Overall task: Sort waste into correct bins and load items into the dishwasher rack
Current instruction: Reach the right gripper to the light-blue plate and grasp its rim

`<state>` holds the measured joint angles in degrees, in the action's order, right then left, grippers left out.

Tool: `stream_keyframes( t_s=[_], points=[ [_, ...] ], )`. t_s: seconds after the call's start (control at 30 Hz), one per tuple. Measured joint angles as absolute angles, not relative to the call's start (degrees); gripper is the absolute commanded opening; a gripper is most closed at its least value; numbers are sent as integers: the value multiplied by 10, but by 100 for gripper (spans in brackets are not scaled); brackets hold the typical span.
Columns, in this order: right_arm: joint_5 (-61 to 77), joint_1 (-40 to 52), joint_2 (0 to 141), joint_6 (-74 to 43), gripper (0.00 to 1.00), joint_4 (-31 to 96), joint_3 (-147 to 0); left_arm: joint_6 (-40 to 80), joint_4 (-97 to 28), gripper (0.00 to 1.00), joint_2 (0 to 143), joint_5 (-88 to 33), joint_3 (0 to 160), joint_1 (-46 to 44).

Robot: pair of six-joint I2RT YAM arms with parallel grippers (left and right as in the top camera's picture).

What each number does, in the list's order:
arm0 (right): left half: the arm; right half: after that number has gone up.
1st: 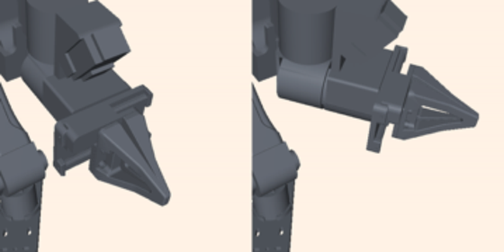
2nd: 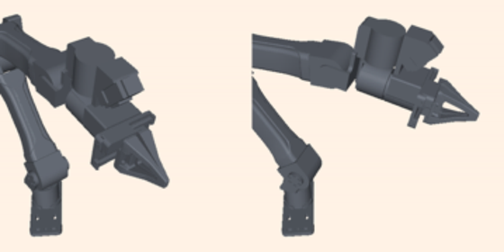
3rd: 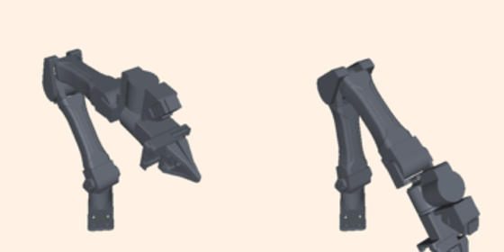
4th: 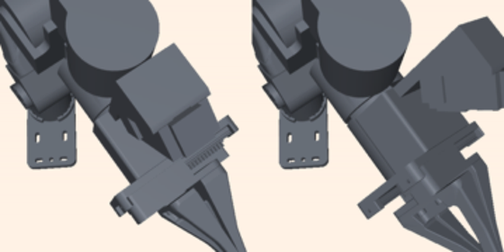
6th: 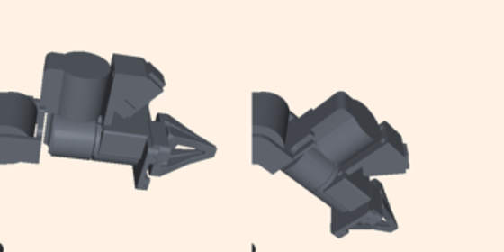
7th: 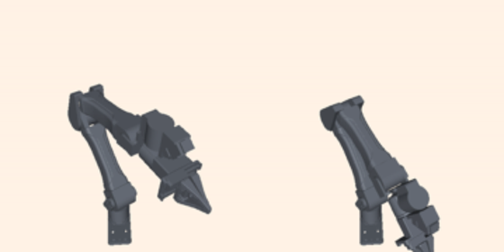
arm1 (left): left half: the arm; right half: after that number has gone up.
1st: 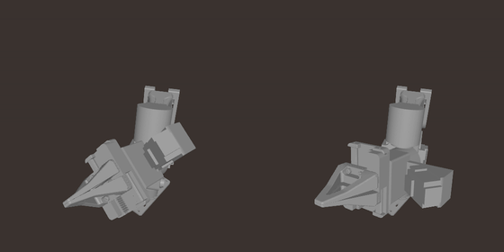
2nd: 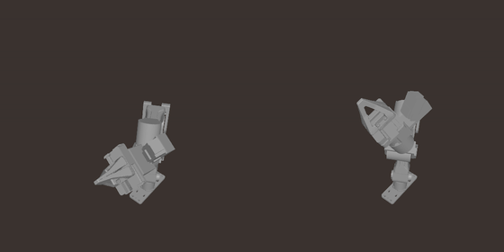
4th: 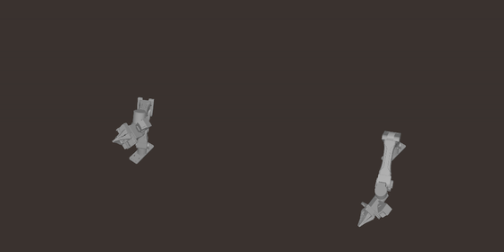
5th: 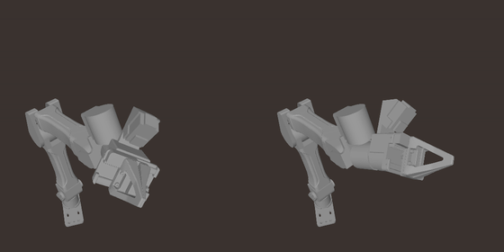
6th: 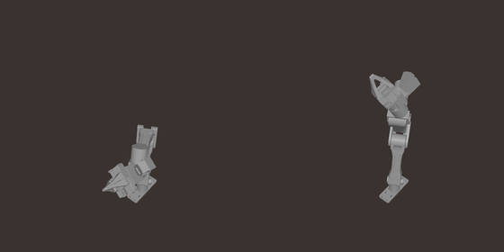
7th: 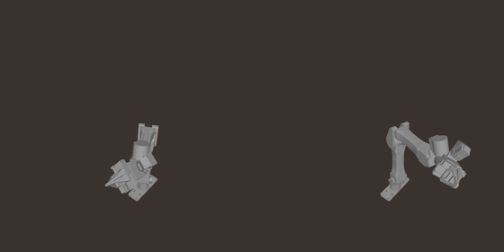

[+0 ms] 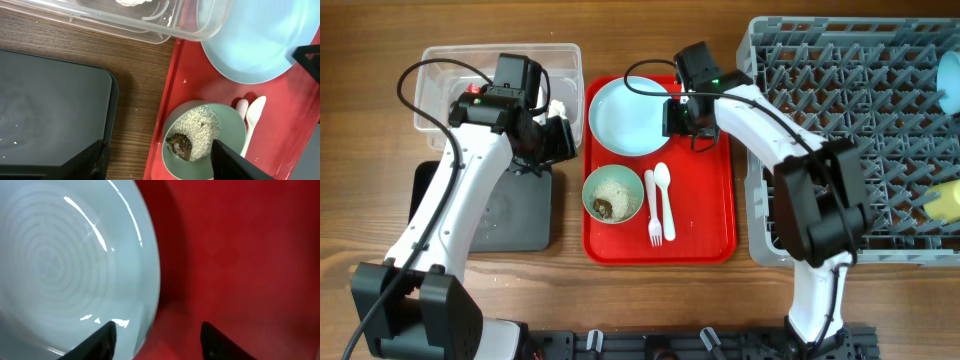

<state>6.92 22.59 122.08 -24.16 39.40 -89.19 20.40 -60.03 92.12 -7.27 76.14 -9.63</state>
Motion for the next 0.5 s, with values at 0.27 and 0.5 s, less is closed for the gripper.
stream_keyframes(
  t_s=[0.27,0.5],
  points=[
    [14,226,1232,-293,29,391,-892,204,-596,66,921,-73,761,-96],
    [-30,226,1232,-333,16,411,-892,204,-596,66,921,-73,761,-96]
  ],
)
